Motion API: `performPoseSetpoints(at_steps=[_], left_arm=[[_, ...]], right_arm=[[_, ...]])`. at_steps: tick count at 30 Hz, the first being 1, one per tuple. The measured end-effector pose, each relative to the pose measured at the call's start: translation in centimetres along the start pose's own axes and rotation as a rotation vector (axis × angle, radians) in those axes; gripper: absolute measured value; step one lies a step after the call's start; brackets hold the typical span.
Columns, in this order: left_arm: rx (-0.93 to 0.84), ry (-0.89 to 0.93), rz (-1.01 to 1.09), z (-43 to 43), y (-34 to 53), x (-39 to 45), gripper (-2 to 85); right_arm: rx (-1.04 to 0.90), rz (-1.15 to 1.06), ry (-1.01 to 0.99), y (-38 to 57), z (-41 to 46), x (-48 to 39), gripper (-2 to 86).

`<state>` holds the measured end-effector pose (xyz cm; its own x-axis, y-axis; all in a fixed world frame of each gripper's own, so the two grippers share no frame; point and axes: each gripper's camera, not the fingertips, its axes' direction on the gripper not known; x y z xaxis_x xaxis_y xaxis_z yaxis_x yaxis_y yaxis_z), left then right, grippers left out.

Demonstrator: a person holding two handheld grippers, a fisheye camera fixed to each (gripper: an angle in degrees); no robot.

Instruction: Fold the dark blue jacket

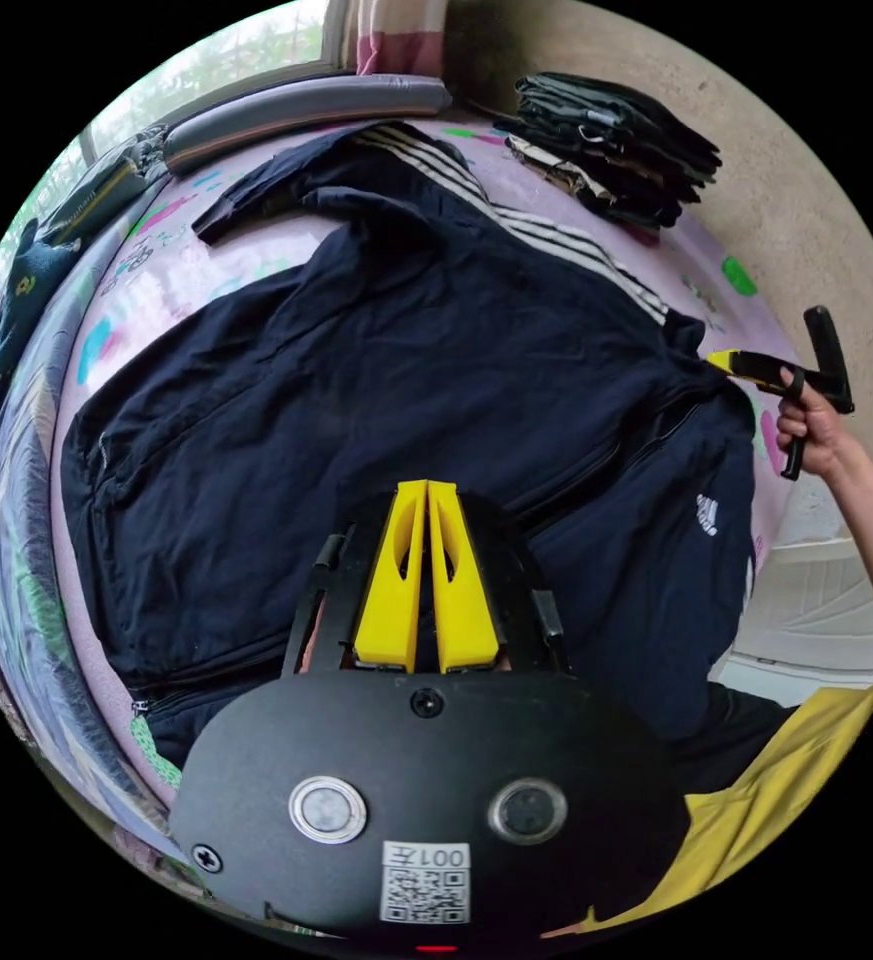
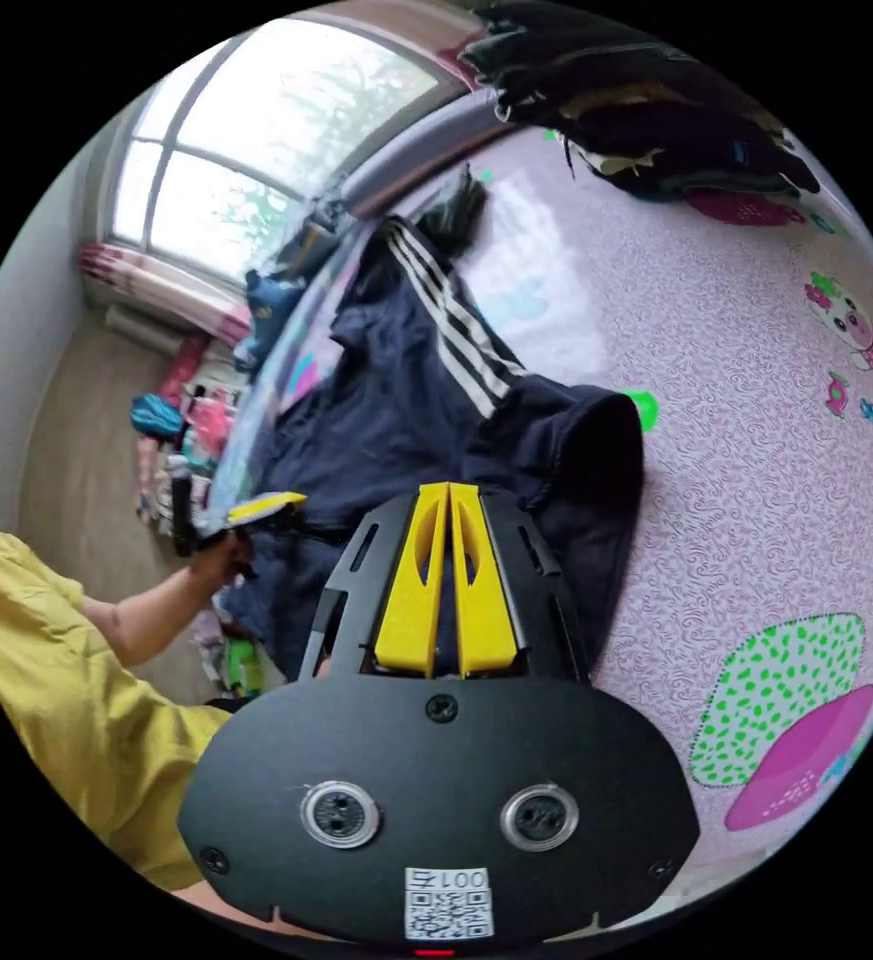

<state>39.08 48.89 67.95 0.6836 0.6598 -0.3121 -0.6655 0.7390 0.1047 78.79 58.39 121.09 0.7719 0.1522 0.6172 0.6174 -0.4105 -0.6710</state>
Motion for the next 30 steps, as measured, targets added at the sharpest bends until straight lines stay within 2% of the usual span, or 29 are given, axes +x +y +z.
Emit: performPoseSetpoints(at_steps=[2, 6, 9, 13, 15, 19, 24, 28, 30], left_arm=[[-0.018, 0.003, -0.002, 0.9, 0.7, -0.2, -1.3], [0.031, 0.046, -0.077, -0.1, 1.5, -1.1, -1.3], [0.127, 0.104, -0.024, -2.2, 2.4, 0.7, -1.3], [0.14, 0.206, 0.099, -2.1, 3.9, 4.8, -1.2], [0.134, 0.267, 0.231, -1.6, 5.0, 8.2, -1.3], [0.106, 0.246, 0.333, -0.5, 5.6, 11.1, -1.3], [0.031, 0.205, 0.272, 2.2, 5.2, 10.6, -1.2], [0.038, 0.217, 0.234, 2.4, 5.2, 10.4, -1.3], [0.035, 0.317, 0.131, 2.9, 5.0, 8.8, -1.4]], right_arm=[[-0.063, 0.025, 0.092, -0.2, 1.3, 0.9, 0.4], [0.03, 0.01, 0.049, 0.1, -0.5, 0.5, 0.4], [0.057, -0.135, -0.086, 0.6, -1.8, -1.8, 0.4], [-0.143, -0.242, -0.31, 1.6, 1.7, -3.7, 0.4], [-0.202, -0.276, -0.295, 1.9, 3.1, -4.7, 0.4], [-0.268, -0.336, -0.276, 1.5, 5.7, -7.2, 0.3], [-0.287, -0.299, -0.031, 1.3, 7.6, -7.4, 0.2], [-0.242, -0.263, -0.028, 2.2, 7.6, -7.0, 0.2], [-0.232, -0.231, -0.049, 2.4, 7.5, -6.6, 0.2]])
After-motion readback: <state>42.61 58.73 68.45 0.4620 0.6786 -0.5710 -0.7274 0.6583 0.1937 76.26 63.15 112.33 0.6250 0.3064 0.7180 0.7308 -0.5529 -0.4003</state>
